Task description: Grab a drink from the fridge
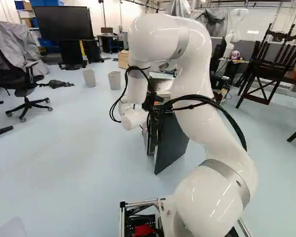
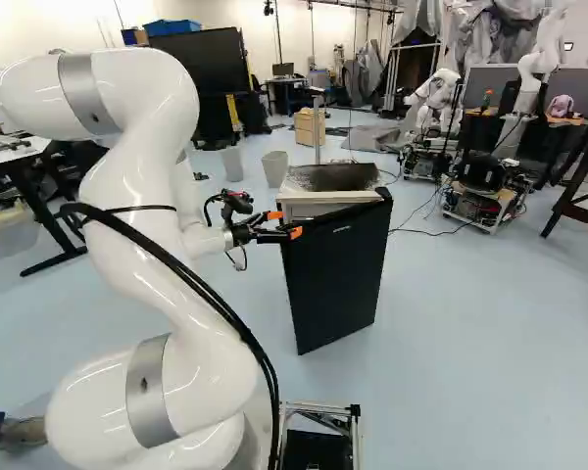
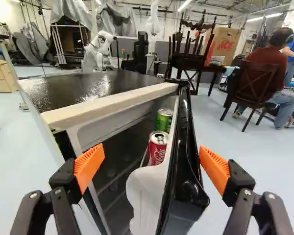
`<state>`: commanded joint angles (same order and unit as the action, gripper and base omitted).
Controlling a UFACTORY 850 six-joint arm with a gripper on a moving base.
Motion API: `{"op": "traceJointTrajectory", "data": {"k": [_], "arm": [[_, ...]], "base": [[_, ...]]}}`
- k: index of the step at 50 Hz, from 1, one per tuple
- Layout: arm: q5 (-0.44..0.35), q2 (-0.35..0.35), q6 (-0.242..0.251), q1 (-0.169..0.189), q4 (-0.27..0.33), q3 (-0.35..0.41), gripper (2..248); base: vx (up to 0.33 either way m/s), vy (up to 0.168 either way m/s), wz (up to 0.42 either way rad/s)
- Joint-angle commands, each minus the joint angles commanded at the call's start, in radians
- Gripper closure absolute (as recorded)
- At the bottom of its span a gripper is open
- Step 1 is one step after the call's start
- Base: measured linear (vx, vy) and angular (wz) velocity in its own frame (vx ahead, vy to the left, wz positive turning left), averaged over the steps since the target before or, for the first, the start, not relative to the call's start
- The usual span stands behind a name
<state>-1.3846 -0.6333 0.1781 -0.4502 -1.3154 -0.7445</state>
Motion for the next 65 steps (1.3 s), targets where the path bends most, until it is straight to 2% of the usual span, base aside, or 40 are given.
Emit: {"op": "traceJointTrajectory", "data": {"k": [41, 65], "arm": [[0.0, 0.135, 0.0, -0.042, -0.004, 0.254, 3], [-0.03, 0.209, 0.0, -0.067, -0.061, 0.399, 3]], "base": [[0.0, 0.0, 0.0], [0.0, 0.0, 0.0]]}}
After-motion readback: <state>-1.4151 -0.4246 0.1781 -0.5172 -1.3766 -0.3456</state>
